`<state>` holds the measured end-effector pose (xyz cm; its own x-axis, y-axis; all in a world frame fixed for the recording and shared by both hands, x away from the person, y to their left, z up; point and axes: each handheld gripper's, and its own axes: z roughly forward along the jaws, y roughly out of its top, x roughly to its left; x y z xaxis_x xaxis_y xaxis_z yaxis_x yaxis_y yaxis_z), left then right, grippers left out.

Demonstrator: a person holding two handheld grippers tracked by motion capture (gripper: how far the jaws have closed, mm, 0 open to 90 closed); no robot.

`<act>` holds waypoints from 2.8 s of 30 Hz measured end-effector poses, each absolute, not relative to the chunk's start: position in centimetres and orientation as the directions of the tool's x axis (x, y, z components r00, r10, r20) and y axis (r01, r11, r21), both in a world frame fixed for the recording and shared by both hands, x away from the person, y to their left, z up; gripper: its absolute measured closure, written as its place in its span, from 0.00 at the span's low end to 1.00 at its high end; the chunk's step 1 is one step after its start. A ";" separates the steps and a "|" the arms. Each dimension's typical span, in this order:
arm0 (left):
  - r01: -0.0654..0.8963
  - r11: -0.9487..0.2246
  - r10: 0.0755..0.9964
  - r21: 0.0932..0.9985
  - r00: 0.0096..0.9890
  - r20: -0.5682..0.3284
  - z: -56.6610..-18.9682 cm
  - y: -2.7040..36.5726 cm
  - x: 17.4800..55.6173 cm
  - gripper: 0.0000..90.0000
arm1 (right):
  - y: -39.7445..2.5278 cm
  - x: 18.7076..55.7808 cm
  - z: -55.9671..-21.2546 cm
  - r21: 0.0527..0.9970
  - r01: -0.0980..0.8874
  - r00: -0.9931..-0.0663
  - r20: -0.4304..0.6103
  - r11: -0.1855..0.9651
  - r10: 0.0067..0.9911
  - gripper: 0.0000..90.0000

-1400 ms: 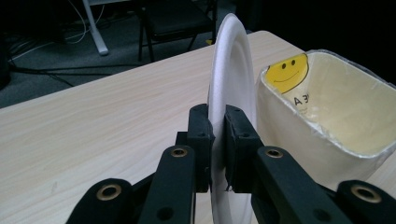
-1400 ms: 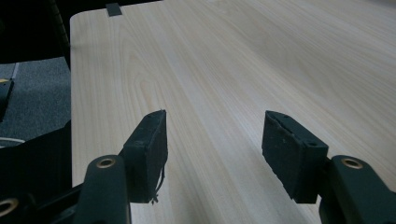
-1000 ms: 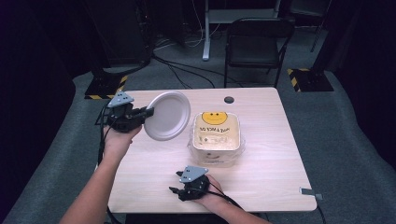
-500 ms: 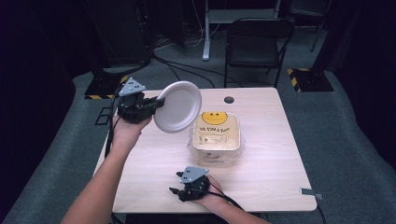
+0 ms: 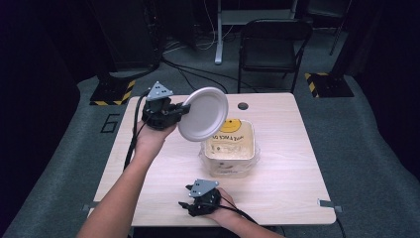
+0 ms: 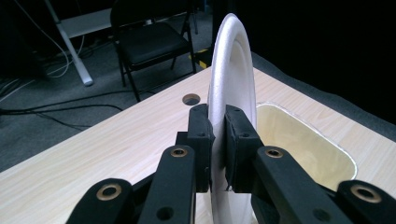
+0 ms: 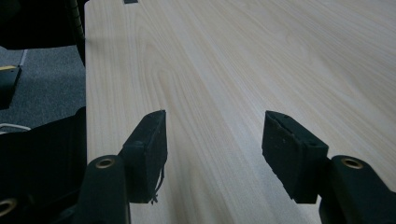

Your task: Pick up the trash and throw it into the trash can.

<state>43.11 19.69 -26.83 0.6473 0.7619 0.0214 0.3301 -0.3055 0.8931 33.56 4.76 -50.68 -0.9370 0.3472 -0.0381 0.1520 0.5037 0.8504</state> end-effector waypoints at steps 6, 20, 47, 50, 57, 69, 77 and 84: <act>0.331 -0.318 0.750 0.888 0.661 0.022 -27.3 18.4 43.3 0.91 | 4.8 33.6 -50.7 0.849 0.148 -0.937 -0.044 0.508 0.347 0.44; 0.348 -0.345 0.726 0.872 0.687 0.014 -29.1 15.1 43.7 0.91 | 4.8 33.7 -51.0 0.846 0.147 -0.935 -0.050 0.512 0.352 0.44; 0.385 -0.412 0.699 0.826 0.715 0.016 -33.7 12.5 45.1 0.91 | 4.9 33.7 -51.2 0.843 0.135 -0.937 -0.062 0.520 0.344 0.44; 0.395 -0.410 0.699 0.822 0.715 0.005 -34.1 12.6 45.2 0.91 | 5.0 33.6 -51.3 0.842 0.134 -0.938 -0.063 0.522 0.342 0.44; 0.407 -0.429 0.695 0.806 0.719 0.007 -35.3 12.4 45.2 0.91 | 5.0 33.7 -51.3 0.841 0.137 -0.938 -0.060 0.523 0.342 0.44; 0.417 -0.469 0.671 0.778 0.741 0.008 -36.9 12.0 45.1 0.90 | 4.8 33.8 -51.3 0.841 0.142 -0.935 -0.060 0.523 0.351 0.44; 0.431 -0.439 0.687 0.789 0.726 -0.014 -37.2 12.6 45.2 0.77 | 4.9 33.7 -51.3 0.841 0.146 -0.935 -0.056 0.522 0.351 0.44; 0.437 -0.406 0.690 0.803 0.722 -0.044 -36.8 13.3 45.3 0.65 | 4.8 33.8 -51.3 0.844 0.150 -0.933 -0.052 0.515 0.357 0.44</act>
